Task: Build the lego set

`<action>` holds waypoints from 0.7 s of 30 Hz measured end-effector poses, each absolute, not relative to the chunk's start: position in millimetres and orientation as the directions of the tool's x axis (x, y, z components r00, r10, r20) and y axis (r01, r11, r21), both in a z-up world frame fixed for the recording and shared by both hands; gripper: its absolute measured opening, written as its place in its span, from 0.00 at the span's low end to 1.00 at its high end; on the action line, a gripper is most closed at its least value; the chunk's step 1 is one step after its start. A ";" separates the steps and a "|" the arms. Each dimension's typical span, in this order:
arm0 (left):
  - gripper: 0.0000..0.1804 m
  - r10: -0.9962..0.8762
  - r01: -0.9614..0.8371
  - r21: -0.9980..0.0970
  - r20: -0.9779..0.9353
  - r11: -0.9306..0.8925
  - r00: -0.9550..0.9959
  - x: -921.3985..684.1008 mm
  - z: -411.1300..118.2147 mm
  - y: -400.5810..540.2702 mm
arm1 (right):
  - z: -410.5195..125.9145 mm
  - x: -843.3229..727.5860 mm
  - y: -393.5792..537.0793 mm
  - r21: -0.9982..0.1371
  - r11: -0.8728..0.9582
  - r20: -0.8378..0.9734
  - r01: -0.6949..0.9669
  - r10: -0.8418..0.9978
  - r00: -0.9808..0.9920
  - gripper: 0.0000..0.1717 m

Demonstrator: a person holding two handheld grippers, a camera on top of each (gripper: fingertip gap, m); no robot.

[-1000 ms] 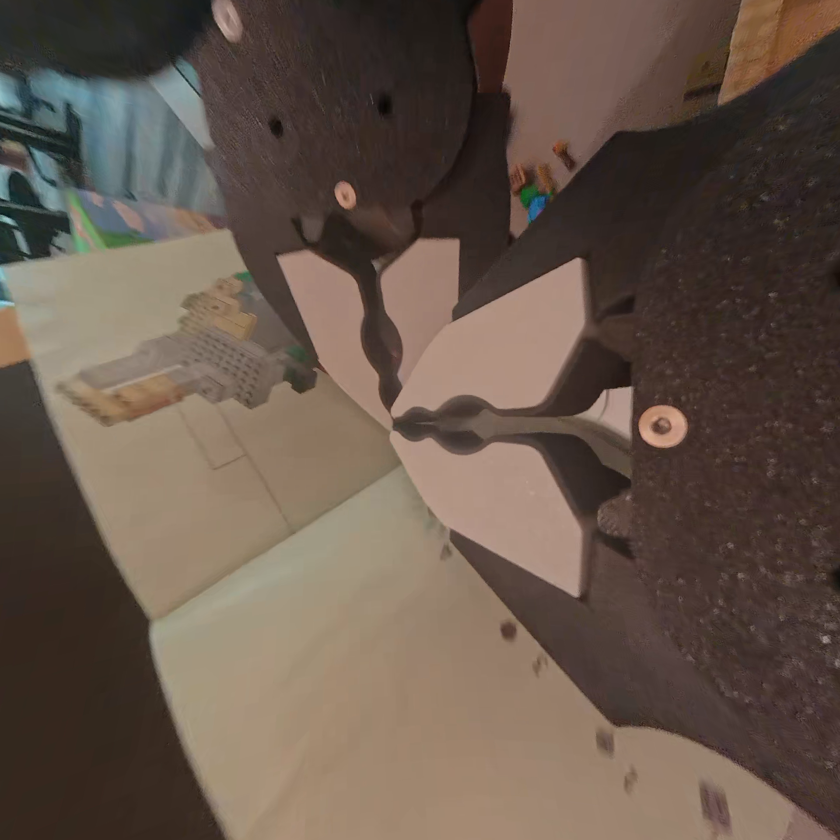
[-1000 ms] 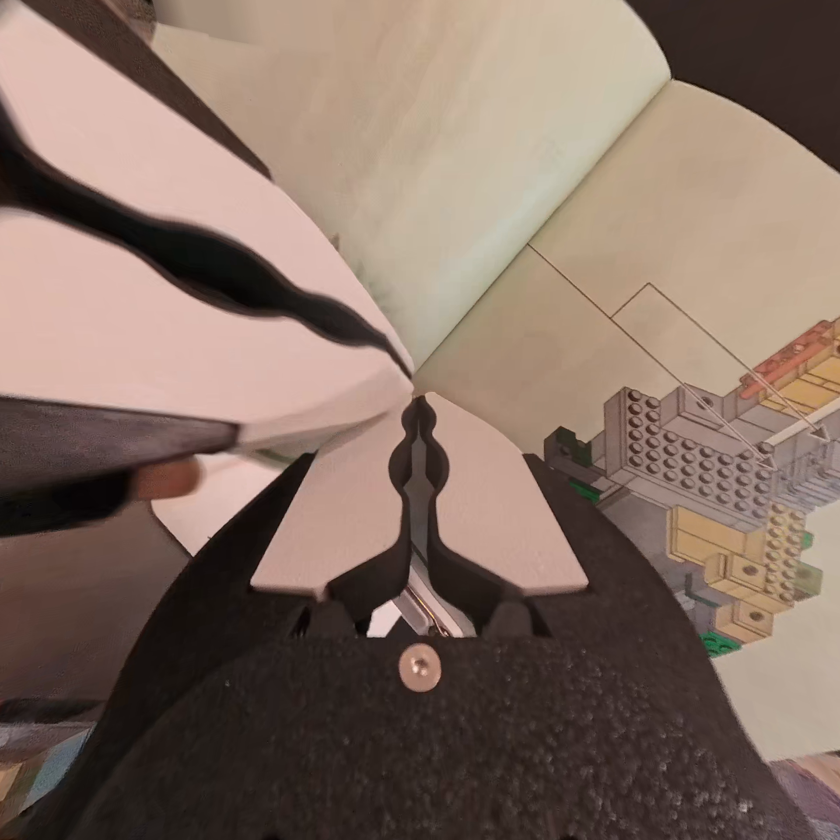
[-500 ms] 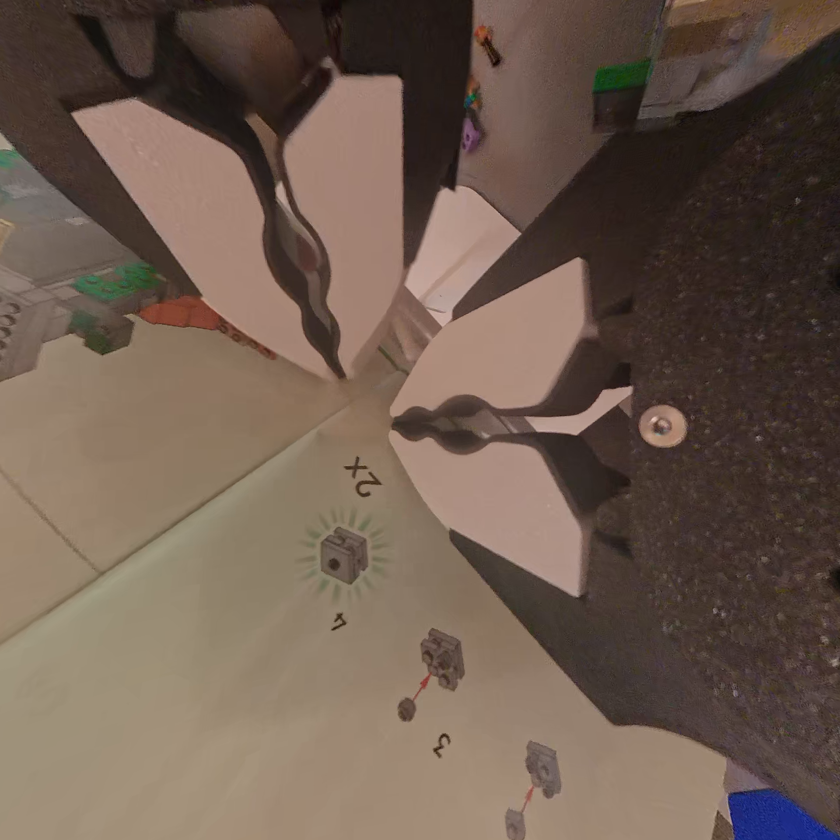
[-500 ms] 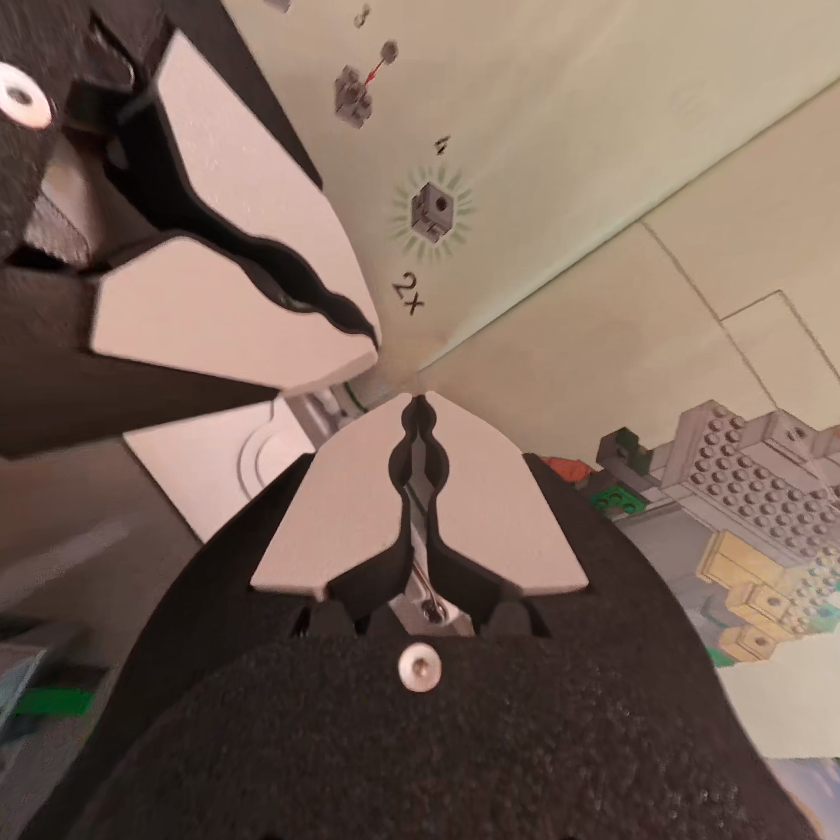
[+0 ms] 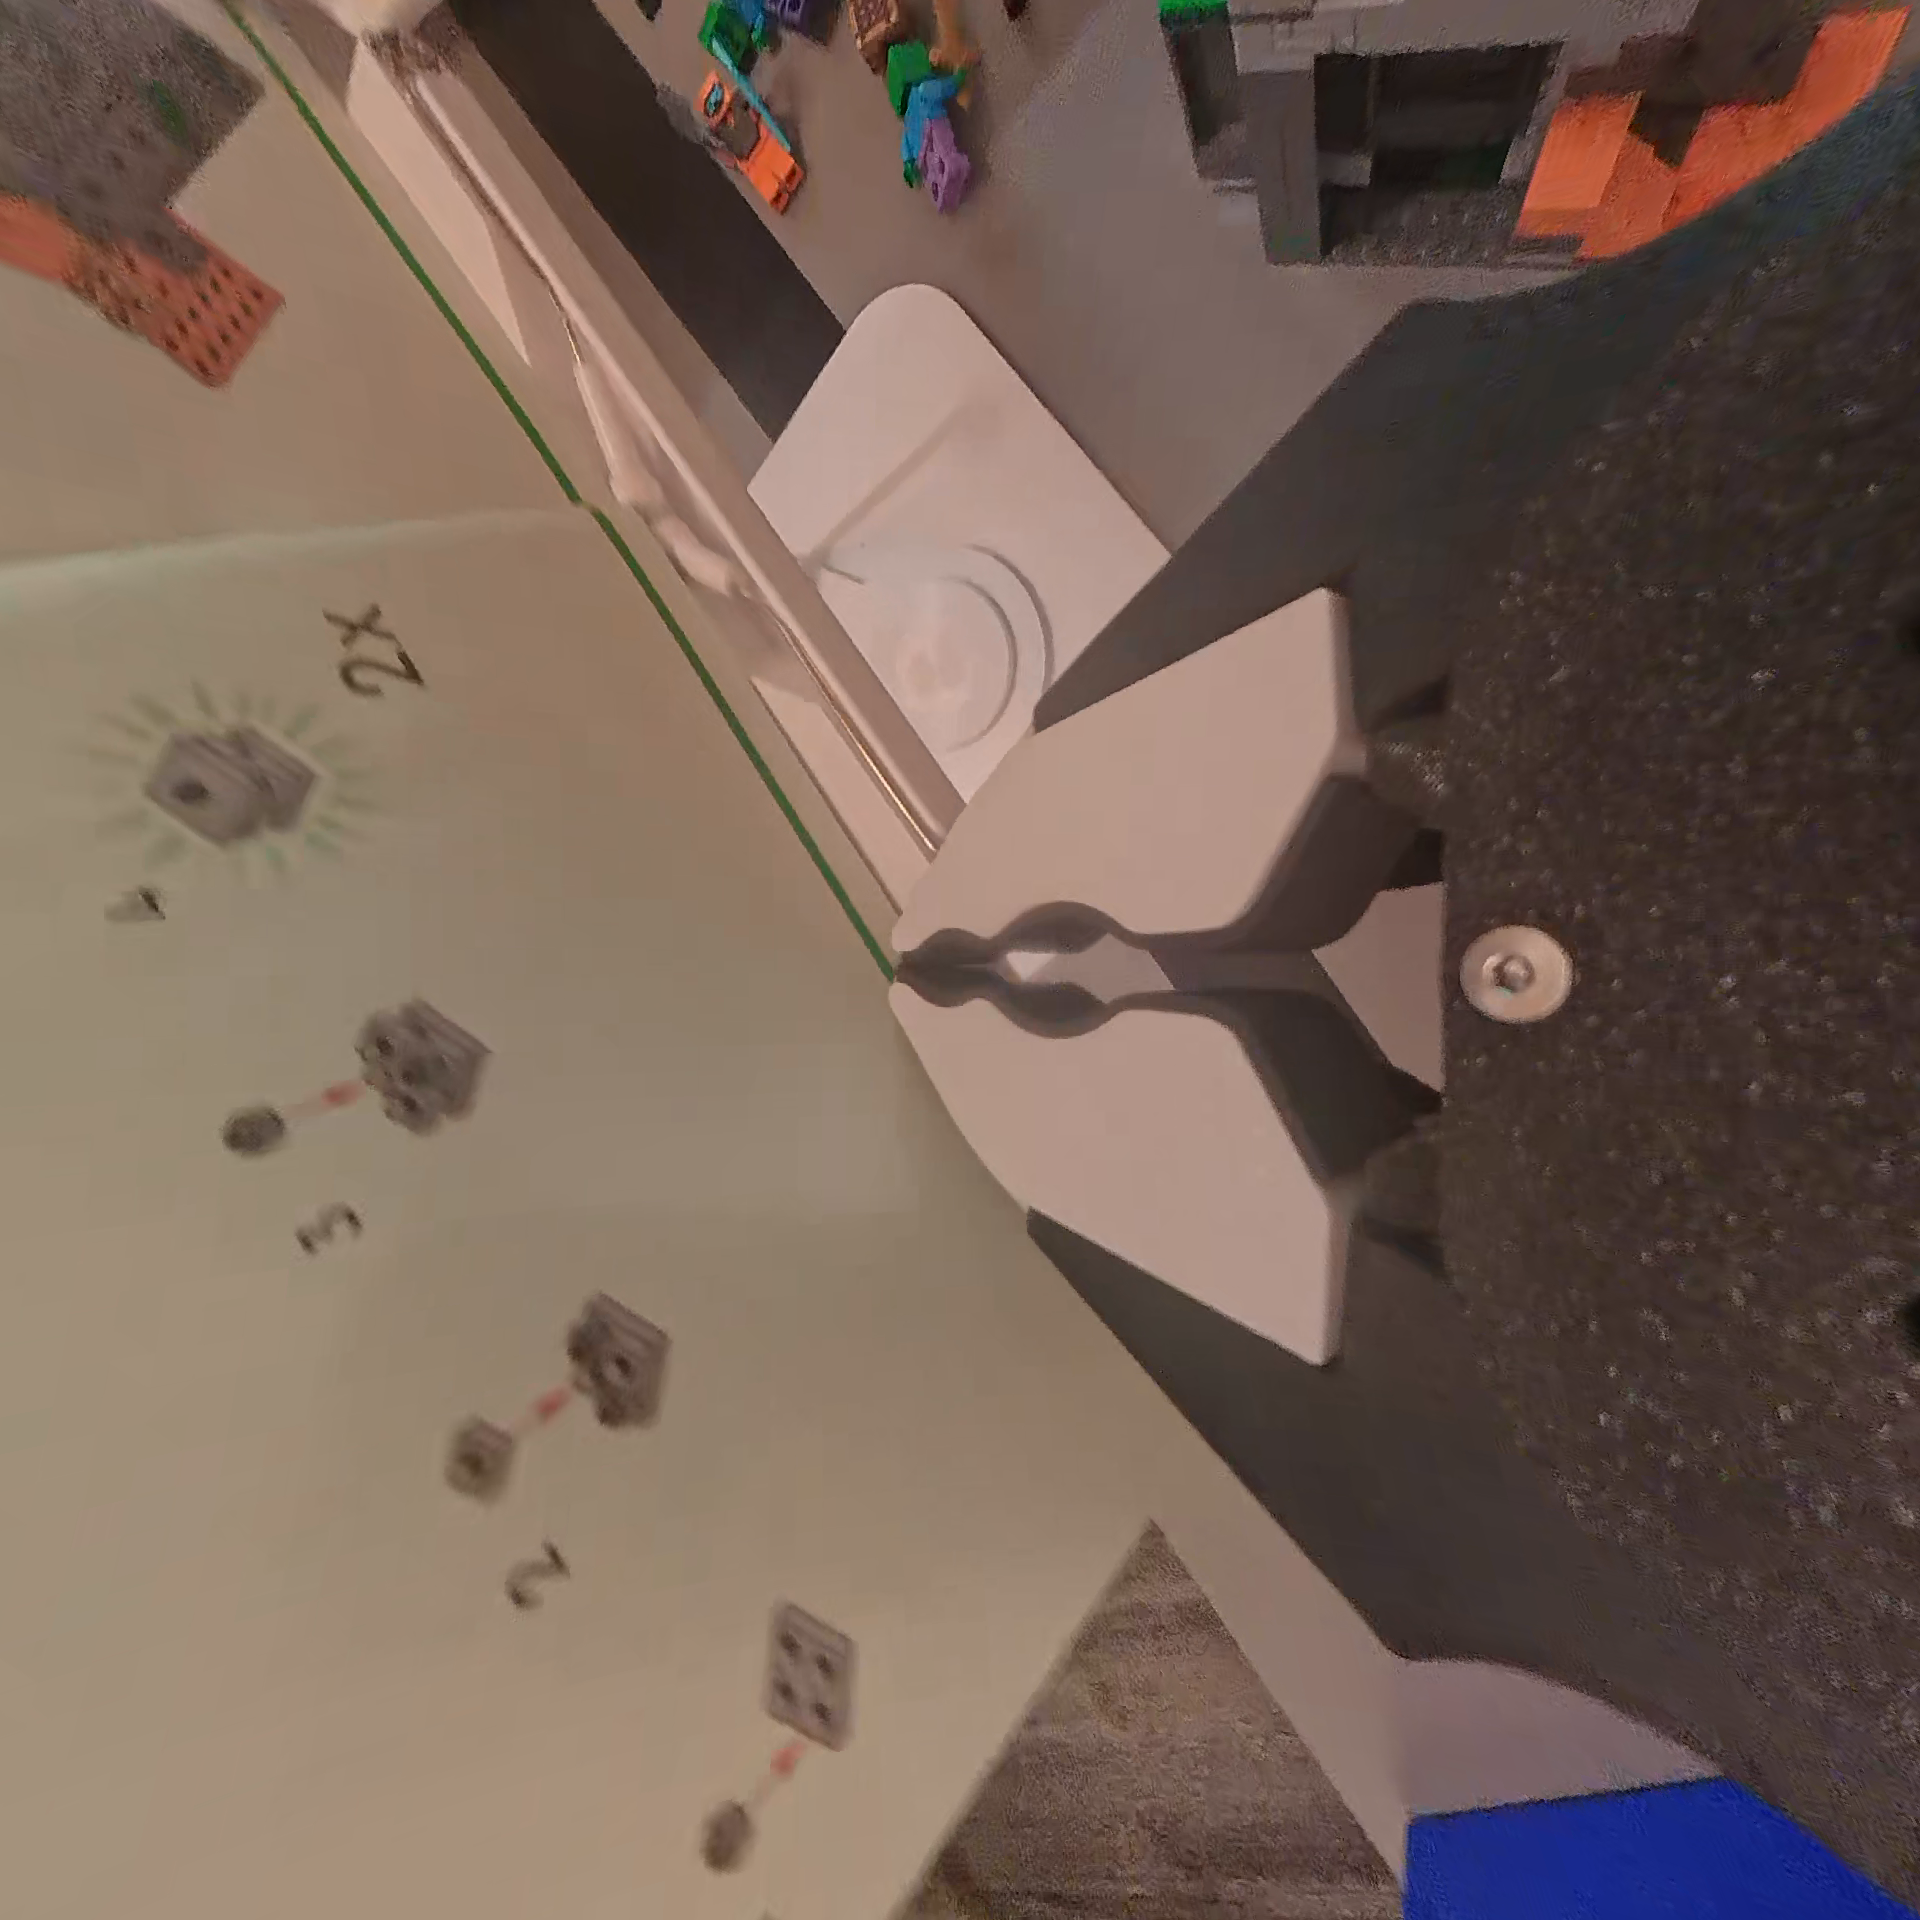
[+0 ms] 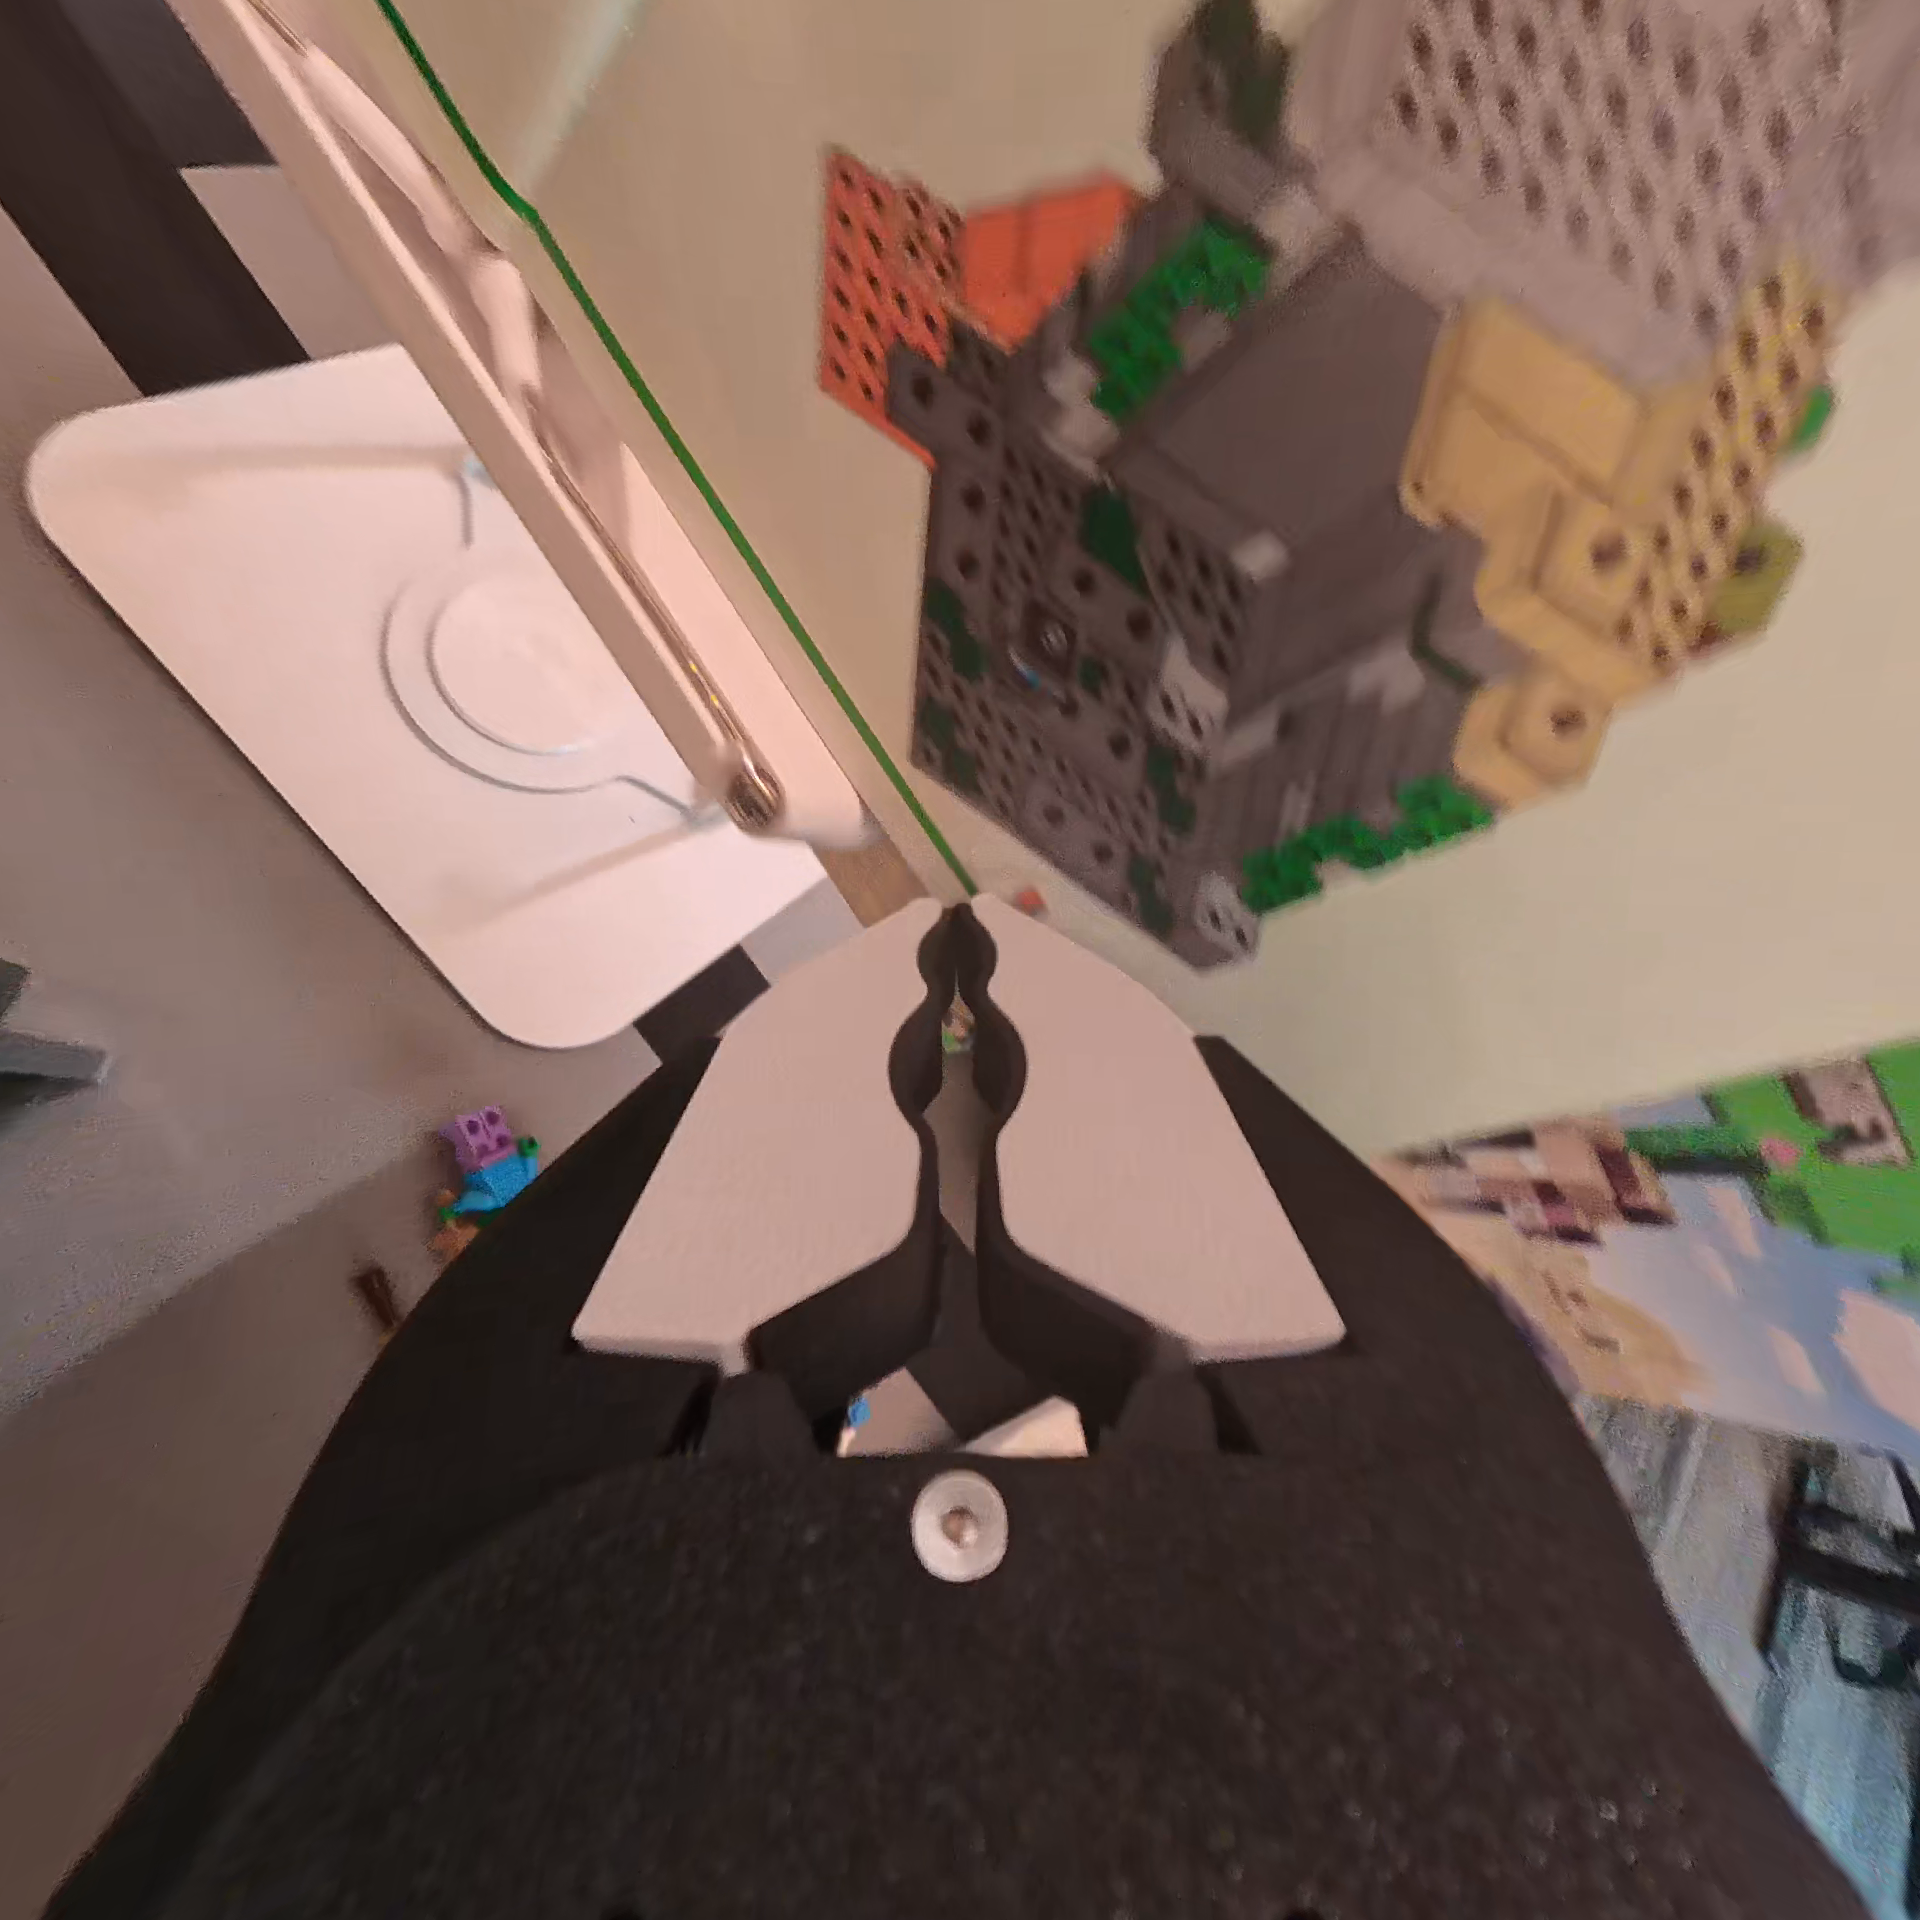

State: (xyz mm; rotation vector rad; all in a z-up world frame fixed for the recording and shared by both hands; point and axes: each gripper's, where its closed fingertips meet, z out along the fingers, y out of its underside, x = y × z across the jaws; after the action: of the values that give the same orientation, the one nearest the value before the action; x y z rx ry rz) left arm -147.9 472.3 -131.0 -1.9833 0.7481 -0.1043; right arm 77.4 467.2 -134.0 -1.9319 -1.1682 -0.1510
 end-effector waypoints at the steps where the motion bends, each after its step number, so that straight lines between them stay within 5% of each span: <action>1: 0.00 -0.532 -0.449 -0.829 -0.228 -0.333 0.815 -153.6 -131.3 472.3 | -135.9 89.2 468.9 -0.595 -0.220 0.505 0.773 0.646 0.573 0.00; 11: 0.00 -0.452 -0.323 -0.900 -0.168 -0.292 0.876 -168.1 -123.5 468.8 | -131.7 96.8 461.8 -0.727 -0.178 0.467 0.663 0.580 0.668 0.00; 21: 0.00 -0.370 -0.204 -0.970 -0.143 -0.133 0.918 -186.7 -71.3 445.9 | -73.5 67.6 399.4 -0.952 -0.017 0.258 0.304 0.487 0.834 0.00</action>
State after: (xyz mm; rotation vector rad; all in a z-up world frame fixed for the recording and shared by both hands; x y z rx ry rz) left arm -186.7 445.9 -71.3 -1.7167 0.4388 -0.1507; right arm 67.6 399.4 -73.5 -1.6158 -0.6353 0.1621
